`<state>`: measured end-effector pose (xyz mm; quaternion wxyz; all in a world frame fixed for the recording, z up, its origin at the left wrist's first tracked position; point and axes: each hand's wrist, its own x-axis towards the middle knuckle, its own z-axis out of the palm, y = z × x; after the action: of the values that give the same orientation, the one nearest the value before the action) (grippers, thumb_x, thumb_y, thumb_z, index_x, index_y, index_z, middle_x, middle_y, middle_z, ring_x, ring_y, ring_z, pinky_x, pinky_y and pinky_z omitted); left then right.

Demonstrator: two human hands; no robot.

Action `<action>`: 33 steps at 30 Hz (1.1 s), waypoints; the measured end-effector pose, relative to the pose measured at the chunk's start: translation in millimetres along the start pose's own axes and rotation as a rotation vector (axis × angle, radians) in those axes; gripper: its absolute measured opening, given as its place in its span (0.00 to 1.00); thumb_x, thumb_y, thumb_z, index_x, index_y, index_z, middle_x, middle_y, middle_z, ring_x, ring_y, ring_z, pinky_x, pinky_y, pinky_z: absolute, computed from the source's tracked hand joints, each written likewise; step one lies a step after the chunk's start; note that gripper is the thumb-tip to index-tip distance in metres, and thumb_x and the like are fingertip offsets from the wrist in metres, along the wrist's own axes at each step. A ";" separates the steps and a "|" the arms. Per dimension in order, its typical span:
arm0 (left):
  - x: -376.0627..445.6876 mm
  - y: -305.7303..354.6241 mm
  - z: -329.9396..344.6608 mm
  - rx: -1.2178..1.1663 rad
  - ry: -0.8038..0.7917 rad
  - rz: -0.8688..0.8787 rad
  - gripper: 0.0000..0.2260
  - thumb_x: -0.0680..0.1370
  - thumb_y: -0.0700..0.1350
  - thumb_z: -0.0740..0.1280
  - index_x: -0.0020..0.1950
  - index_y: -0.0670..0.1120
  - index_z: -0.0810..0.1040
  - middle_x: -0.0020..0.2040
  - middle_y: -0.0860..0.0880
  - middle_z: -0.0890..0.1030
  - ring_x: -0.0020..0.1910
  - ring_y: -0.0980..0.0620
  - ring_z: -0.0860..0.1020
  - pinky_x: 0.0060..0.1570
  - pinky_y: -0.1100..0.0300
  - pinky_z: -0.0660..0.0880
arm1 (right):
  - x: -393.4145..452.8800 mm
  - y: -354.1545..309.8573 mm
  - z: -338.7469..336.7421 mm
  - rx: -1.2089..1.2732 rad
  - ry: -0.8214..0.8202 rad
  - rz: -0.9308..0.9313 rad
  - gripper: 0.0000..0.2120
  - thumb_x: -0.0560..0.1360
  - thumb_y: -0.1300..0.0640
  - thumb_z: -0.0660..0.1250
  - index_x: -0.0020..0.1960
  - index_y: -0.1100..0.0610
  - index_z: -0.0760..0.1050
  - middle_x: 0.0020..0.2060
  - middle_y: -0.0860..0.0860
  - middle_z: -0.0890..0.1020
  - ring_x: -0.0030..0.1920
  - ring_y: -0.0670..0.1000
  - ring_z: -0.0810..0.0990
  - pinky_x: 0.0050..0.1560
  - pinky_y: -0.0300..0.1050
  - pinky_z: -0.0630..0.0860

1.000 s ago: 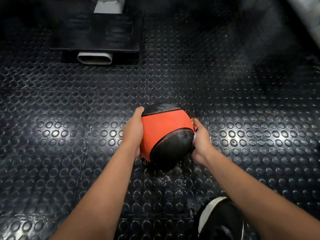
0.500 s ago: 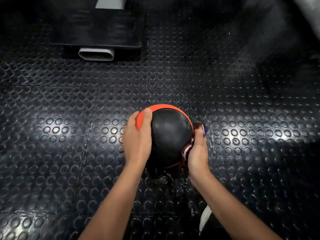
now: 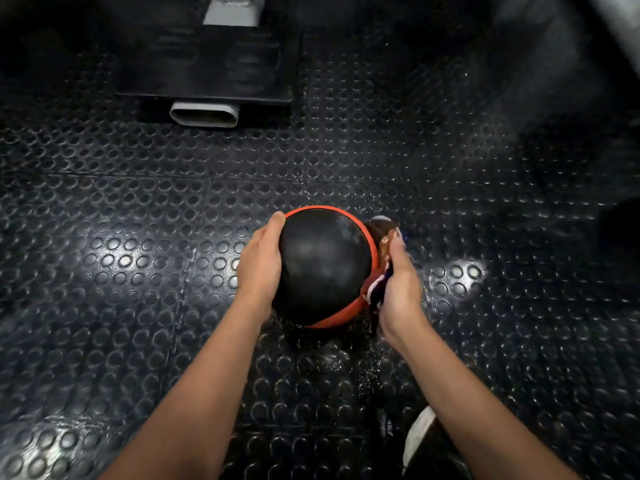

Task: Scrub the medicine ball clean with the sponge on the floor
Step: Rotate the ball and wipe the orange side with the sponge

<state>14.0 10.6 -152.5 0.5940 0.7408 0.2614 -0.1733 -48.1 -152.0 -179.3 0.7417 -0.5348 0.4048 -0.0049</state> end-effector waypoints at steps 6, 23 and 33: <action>-21.6 15.3 13.1 0.112 0.021 0.054 0.20 0.74 0.73 0.61 0.52 0.61 0.82 0.53 0.58 0.82 0.61 0.48 0.78 0.67 0.50 0.71 | -7.2 -0.3 7.3 0.126 0.121 0.026 0.22 0.86 0.42 0.56 0.66 0.54 0.80 0.59 0.49 0.86 0.57 0.44 0.84 0.69 0.47 0.76; -58.3 -15.2 33.2 0.067 0.275 0.155 0.36 0.76 0.75 0.53 0.72 0.55 0.80 0.70 0.54 0.80 0.70 0.49 0.76 0.73 0.45 0.71 | -28.3 1.6 -14.1 -0.316 0.130 -0.263 0.33 0.82 0.34 0.50 0.81 0.49 0.65 0.81 0.49 0.67 0.81 0.49 0.62 0.82 0.55 0.56; -35.5 0.2 38.5 0.187 0.262 0.140 0.26 0.80 0.69 0.58 0.70 0.56 0.81 0.66 0.52 0.82 0.66 0.47 0.78 0.69 0.46 0.73 | 4.7 23.4 -29.4 -0.063 0.060 -0.063 0.20 0.84 0.37 0.57 0.58 0.48 0.82 0.55 0.45 0.86 0.58 0.44 0.82 0.70 0.47 0.74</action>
<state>-12.3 -33.2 -141.2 0.4939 0.8256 0.2669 -0.0571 -72.8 -167.2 -203.8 0.7114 -0.5702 0.4097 -0.0315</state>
